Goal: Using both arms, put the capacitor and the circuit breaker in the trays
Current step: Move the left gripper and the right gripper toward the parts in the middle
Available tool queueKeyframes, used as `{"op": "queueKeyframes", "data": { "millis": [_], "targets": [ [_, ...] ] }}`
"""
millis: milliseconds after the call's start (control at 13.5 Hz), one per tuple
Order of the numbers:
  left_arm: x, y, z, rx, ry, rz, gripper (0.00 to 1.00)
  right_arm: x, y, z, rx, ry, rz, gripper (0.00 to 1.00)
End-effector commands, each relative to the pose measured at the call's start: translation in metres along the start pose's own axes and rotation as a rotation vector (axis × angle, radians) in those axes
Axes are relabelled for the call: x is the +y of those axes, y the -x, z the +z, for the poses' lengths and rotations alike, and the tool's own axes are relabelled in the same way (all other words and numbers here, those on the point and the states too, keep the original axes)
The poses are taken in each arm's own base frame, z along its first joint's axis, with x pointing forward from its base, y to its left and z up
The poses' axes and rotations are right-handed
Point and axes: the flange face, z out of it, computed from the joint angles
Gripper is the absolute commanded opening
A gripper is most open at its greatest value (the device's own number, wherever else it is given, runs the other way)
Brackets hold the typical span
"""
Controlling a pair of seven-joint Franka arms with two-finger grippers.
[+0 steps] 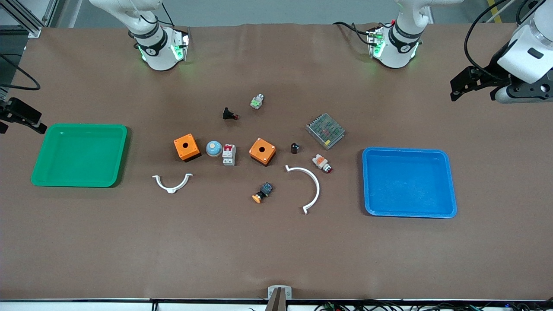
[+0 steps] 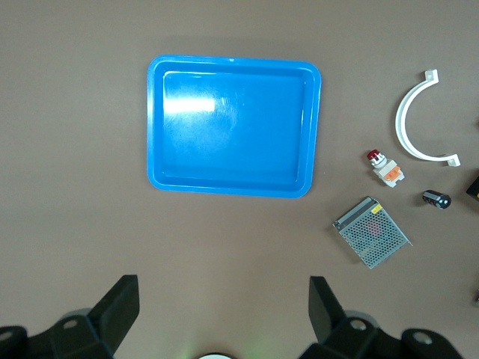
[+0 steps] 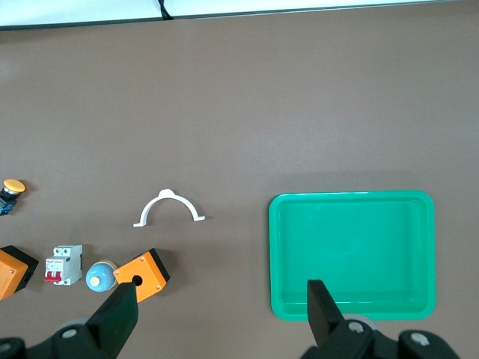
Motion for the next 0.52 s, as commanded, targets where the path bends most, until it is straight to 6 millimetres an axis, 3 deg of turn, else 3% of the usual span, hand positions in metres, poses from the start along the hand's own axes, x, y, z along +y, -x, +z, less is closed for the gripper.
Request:
{"op": "queueKeyframes", "data": {
  "millis": [0,148,295,443],
  "targets": [
    [0.001,-0.005,0.000,-0.013,-0.018,0.021,1.00,0.002,-0.004,-0.004,0.002,0.004,-0.005,1.00],
    [0.007,-0.009,0.002,-0.016,-0.019,0.031,1.00,0.003,-0.004,-0.004,0.002,0.002,-0.003,1.00],
    [0.017,-0.035,0.020,-0.042,-0.014,0.045,1.00,0.002,-0.004,-0.004,0.000,0.002,-0.003,1.00],
    [0.055,-0.045,0.053,-0.100,-0.011,0.092,1.00,0.001,-0.004,-0.004,0.003,-0.001,-0.005,1.00]
  ]
}}
